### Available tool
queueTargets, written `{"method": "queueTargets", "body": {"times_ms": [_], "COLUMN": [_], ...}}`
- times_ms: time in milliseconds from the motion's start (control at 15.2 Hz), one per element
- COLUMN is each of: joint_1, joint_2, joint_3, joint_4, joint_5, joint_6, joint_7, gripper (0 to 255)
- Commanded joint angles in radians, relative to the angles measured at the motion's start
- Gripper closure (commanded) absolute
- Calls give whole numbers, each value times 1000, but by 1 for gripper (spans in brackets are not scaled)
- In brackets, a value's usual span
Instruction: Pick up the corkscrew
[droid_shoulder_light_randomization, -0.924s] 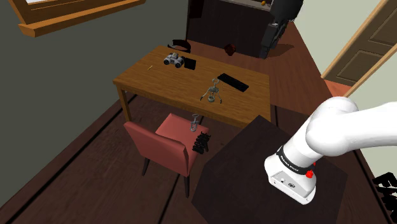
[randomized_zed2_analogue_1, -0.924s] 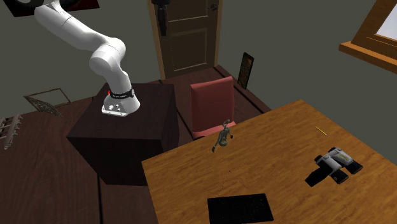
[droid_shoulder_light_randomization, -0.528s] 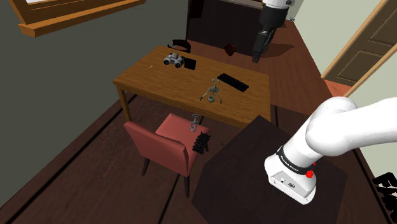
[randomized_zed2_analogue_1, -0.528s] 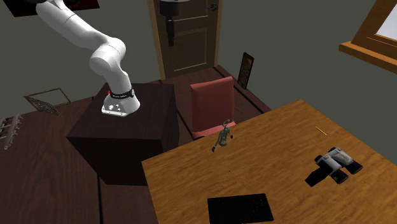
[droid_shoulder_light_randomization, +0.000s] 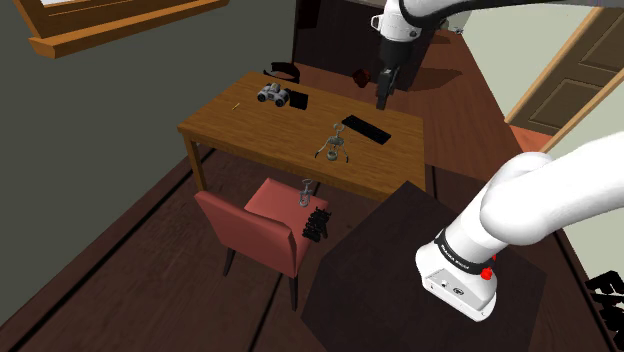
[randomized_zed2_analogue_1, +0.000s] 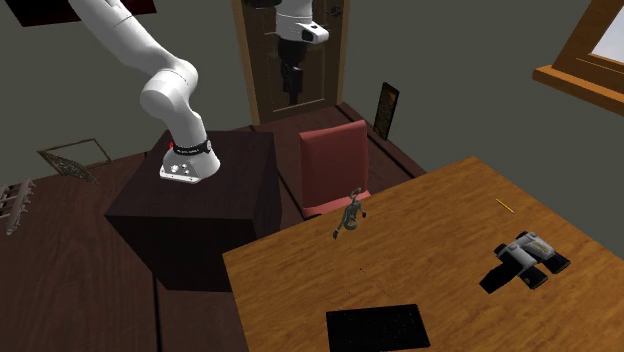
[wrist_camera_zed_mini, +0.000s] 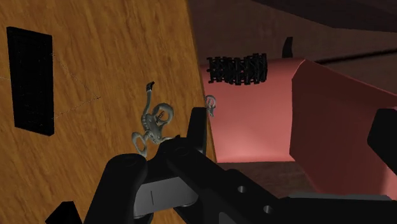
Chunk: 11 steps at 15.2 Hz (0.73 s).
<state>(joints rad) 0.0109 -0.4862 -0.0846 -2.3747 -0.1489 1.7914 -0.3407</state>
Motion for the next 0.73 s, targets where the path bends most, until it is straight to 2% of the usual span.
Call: {"method": "queueTargets", "body": {"times_ms": [0, 660], "joint_1": [-2, -16], "joint_2": [80, 467], "joint_3": [-20, -79], "joint_4": [20, 166], "joint_5": [-14, -43], "joint_6": [51, 241], "joint_7": [-38, -205], "gripper": [0, 0]}}
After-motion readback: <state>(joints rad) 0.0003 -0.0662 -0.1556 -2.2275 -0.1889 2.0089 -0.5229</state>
